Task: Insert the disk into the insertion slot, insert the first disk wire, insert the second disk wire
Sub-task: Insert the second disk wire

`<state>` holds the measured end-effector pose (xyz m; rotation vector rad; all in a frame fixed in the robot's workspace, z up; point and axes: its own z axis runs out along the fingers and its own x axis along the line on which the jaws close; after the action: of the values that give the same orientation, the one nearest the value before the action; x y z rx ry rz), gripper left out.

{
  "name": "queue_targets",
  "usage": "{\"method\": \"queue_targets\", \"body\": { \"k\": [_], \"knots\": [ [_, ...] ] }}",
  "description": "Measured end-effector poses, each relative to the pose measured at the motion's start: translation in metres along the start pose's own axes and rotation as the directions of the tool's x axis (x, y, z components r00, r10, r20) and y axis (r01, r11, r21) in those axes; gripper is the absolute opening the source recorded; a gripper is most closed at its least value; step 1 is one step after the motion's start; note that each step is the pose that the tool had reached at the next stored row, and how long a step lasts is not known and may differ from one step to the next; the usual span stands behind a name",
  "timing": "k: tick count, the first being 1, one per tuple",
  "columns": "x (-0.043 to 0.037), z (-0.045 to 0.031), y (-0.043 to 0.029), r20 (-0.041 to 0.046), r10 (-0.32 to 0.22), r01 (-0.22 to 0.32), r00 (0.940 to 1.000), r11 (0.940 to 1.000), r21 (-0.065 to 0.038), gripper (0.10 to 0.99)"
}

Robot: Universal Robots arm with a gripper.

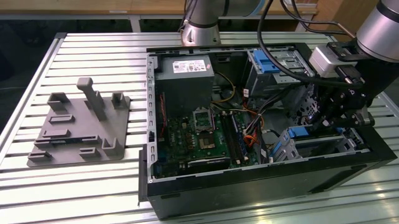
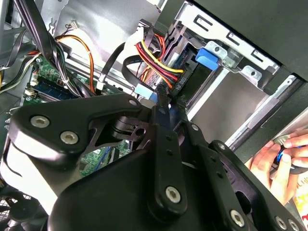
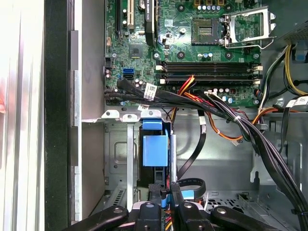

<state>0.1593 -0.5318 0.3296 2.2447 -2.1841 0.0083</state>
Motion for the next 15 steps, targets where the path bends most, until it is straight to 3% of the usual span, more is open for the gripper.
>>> {"method": "queue_targets", "body": {
  "k": [12,15],
  "knots": [
    [-0.0002,-0.0042,0.0,0.0003,0.0,0.0,1.0,1.0,0.0,0.2],
    [-0.0009,-0.005,0.0,0.0,0.0,0.0,1.0,1.0,0.0,0.333]
  ]
}}
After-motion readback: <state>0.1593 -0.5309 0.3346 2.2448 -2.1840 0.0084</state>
